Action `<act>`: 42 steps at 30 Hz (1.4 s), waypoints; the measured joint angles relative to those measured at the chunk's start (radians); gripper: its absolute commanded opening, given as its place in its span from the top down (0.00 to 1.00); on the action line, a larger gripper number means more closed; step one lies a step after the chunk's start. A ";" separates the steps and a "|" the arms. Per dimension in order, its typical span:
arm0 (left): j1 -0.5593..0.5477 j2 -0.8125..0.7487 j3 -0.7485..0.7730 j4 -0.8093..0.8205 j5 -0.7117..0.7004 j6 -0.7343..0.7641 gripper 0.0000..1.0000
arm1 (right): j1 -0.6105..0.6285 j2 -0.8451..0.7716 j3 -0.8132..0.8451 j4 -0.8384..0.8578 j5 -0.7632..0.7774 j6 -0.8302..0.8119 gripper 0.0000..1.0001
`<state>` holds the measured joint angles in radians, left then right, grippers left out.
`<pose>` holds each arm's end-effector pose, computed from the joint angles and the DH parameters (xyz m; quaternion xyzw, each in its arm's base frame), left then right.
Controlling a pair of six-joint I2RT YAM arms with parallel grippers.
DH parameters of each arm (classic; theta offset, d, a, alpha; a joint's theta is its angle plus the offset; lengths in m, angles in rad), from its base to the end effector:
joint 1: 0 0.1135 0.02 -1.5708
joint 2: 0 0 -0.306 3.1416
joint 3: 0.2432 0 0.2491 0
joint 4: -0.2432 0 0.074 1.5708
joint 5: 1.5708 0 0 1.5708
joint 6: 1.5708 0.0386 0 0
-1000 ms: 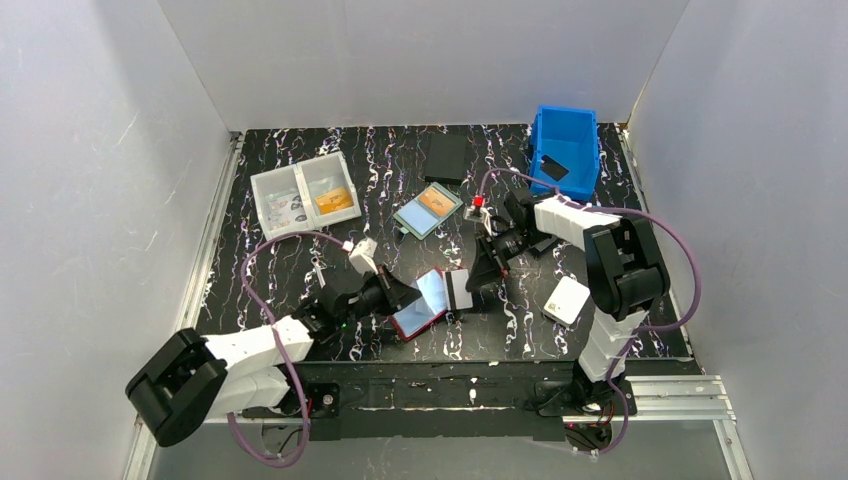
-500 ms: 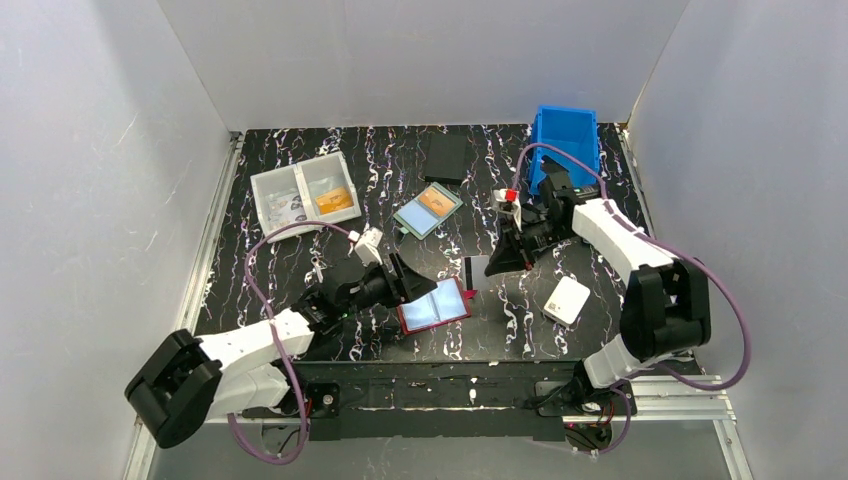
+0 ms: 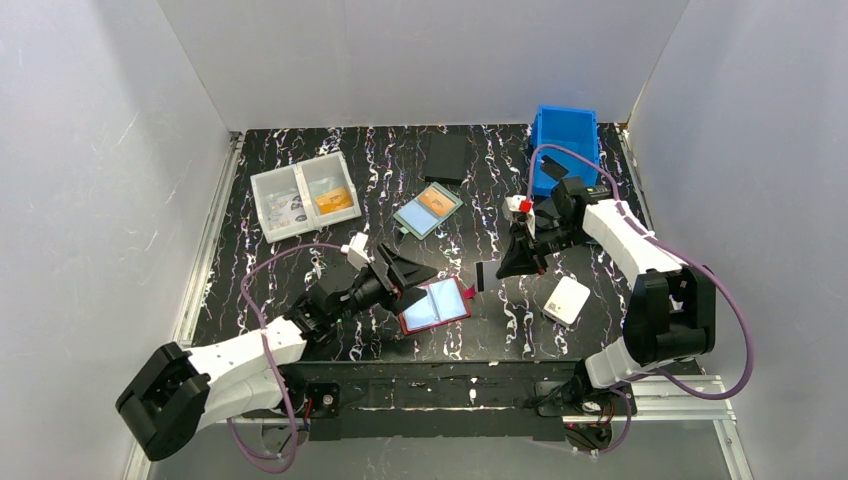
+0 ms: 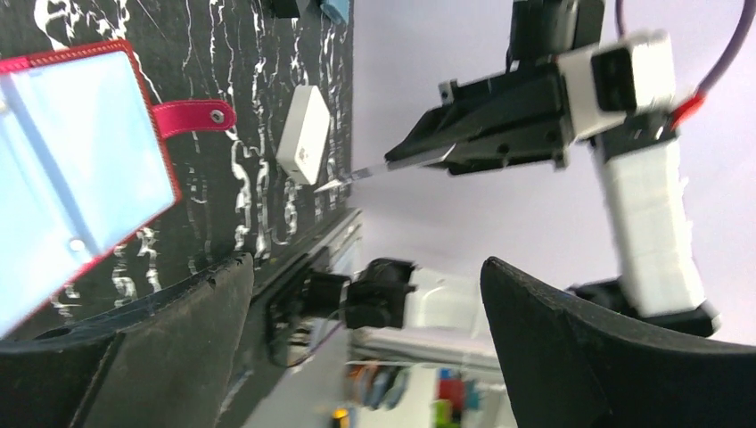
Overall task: Take the credit cards out of the card holder
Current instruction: Remove the credit card from the card holder.
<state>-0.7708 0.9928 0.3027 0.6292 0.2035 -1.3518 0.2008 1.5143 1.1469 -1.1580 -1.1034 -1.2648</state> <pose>0.1302 -0.1373 0.2553 -0.1408 0.7141 -0.6312 0.2679 0.2421 0.0844 0.2969 -0.5784 0.6249 0.4418 0.2825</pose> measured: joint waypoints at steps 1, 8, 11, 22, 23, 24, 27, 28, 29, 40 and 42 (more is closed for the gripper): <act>-0.005 0.018 0.009 0.001 -0.014 -0.052 0.02 | -0.002 0.000 0.000 -0.003 0.002 -0.009 0.99; -0.071 0.182 0.125 -0.023 -0.073 -0.333 0.02 | -0.021 -0.031 -0.060 0.036 0.010 -0.015 0.99; -0.086 0.247 0.187 -0.041 -0.066 -0.407 0.04 | -0.023 -0.103 -0.113 0.100 0.015 0.006 0.99; -0.133 0.365 0.252 -0.089 -0.057 -0.522 0.16 | -0.023 -0.428 -0.394 0.512 0.026 0.151 0.99; -0.138 0.376 0.258 -0.090 -0.057 -0.525 0.17 | -0.023 -0.435 -0.403 0.529 0.026 0.150 0.99; -0.143 0.385 0.265 -0.093 -0.057 -0.528 0.18 | -0.023 -0.436 -0.405 0.542 0.025 0.146 0.99; -0.153 0.412 0.286 -0.095 -0.057 -0.534 0.24 | -0.023 -0.435 -0.410 0.579 0.023 0.120 0.99; -0.156 0.424 0.296 -0.095 -0.057 -0.534 0.26 | -0.023 -0.435 -0.412 0.585 0.020 0.108 0.99; -0.159 0.435 0.305 -0.095 -0.057 -0.537 0.29 | -0.023 -0.435 -0.414 0.587 0.017 0.095 0.99; -0.169 0.521 0.354 -0.097 -0.057 -0.565 0.47 | -0.023 -0.436 -0.426 0.570 -0.023 -0.042 0.99; -0.169 0.538 0.364 -0.096 -0.056 -0.572 0.53 | -0.023 -0.436 -0.426 0.562 -0.028 -0.058 0.99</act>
<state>-0.9401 1.5311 0.6670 0.5335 0.1471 -1.9236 0.1776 1.0786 0.7208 -0.5964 -1.1316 -1.3231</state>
